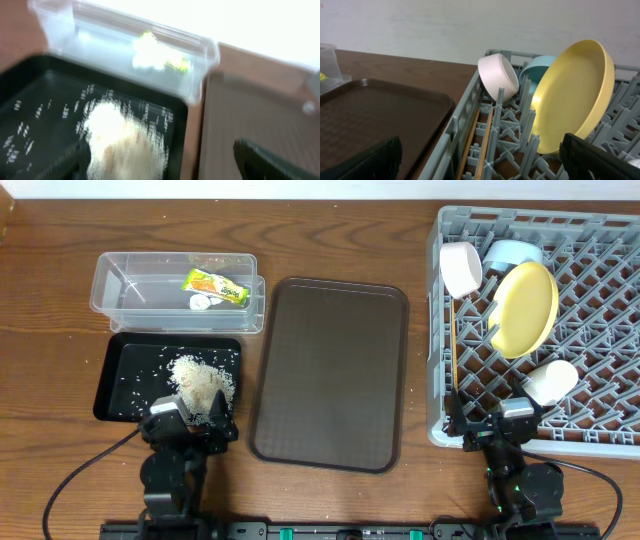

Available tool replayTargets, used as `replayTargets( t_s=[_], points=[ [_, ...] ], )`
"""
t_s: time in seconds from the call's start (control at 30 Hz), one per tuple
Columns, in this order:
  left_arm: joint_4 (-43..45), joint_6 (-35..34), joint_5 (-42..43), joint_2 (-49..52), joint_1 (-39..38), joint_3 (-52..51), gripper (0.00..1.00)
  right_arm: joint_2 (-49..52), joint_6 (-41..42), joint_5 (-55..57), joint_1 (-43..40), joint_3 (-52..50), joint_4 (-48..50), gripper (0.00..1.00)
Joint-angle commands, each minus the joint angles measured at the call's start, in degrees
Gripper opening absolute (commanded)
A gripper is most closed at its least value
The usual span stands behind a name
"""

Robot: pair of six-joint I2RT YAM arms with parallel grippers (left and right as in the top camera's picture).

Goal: Sort waste into correct bins and load items into the dishwasher rack

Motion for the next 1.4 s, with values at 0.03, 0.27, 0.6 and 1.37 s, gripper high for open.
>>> replayTargets(
  t_s=[0.03,0.27,0.6,1.37],
  points=[
    [12.2,3.8,-0.9,-2.6,0.3,-6.1,0.94,-0.4,-0.7,-0.2,-0.6,-0.1,-0.3,0.99],
    [14.6,8.1,-0.6,-2.6,0.2,-6.8,0.94,-0.4,-0.7,-0.2,-0.6,-0.1,-0.3,0.99],
    [12.5,7.9,1.0,-2.6,-0.3,-6.8,0.94,-0.4,-0.7,-0.2,-0.6,-0.1,-0.3,0.99],
    [12.5,7.9,1.0,-2.4,-0.3,-6.8,0.94,-0.4,-0.7,-0.2,-0.6,-0.1,-0.3,0.99]
  ],
)
